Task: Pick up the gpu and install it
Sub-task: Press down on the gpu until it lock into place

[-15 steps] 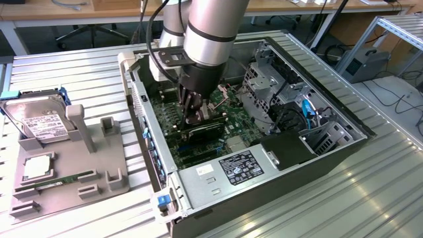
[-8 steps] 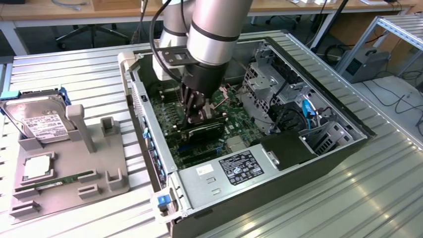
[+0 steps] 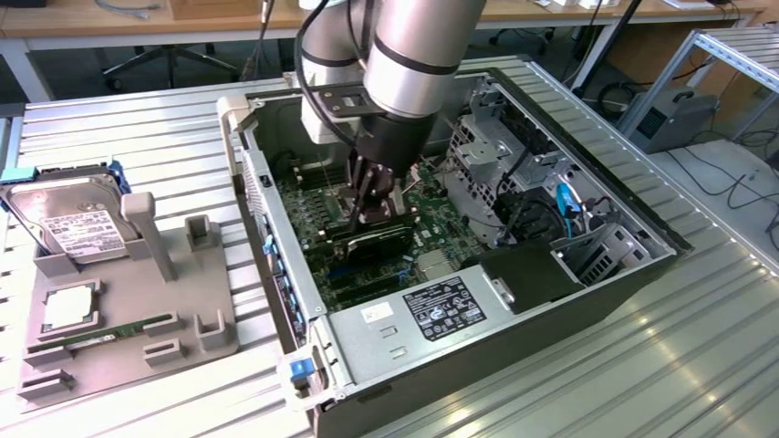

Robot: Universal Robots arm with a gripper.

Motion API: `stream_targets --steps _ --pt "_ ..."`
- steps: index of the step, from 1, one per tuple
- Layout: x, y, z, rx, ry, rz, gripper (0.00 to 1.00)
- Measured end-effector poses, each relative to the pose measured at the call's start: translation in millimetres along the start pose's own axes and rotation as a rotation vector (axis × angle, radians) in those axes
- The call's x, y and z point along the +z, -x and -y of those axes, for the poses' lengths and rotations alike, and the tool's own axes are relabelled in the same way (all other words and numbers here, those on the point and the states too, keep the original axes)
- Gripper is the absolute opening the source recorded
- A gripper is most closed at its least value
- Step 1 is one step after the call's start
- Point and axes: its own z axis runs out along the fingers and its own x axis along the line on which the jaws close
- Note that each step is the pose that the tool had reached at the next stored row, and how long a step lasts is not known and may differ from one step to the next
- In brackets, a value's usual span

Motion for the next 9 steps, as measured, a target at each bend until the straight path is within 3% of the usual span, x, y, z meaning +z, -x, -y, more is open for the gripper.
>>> stream_targets --steps 5,9 --pt "-1.6 0.0 11.4 0.0 0.0079 0.0001 0.11" --pt "-2.2 -0.1 15.9 0.0 0.0101 0.0 0.11"
